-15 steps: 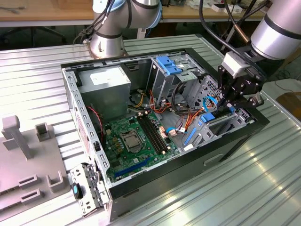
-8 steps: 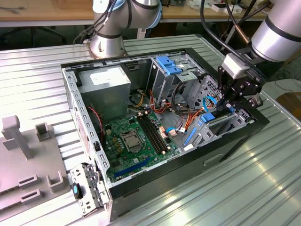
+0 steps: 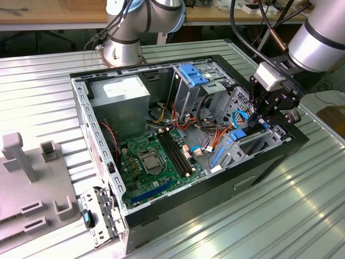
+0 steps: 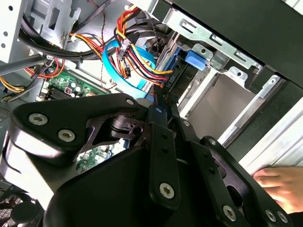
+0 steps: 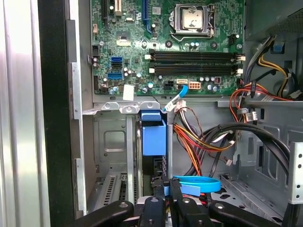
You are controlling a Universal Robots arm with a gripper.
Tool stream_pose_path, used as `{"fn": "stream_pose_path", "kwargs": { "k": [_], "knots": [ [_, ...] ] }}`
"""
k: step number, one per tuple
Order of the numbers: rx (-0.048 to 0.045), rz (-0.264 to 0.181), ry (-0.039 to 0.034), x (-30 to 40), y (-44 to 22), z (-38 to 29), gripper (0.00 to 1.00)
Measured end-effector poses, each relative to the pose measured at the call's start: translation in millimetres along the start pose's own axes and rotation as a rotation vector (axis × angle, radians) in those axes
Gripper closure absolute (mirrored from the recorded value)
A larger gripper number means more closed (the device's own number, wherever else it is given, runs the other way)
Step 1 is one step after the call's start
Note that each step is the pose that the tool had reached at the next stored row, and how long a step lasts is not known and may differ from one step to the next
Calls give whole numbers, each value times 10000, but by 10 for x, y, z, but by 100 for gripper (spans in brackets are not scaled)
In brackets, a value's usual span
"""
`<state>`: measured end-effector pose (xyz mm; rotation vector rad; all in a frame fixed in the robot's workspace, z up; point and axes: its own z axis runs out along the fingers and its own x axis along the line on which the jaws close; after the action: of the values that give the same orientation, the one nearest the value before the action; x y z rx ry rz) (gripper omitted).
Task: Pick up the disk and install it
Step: 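Insert the second disk wire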
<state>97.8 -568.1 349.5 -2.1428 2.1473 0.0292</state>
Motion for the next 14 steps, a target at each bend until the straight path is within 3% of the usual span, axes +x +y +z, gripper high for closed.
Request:
{"fn": "stream_pose_path", "kwargs": {
  "k": [14],
  "knots": [
    [0,1,-2,21,-2,32,84]
  ]
}}
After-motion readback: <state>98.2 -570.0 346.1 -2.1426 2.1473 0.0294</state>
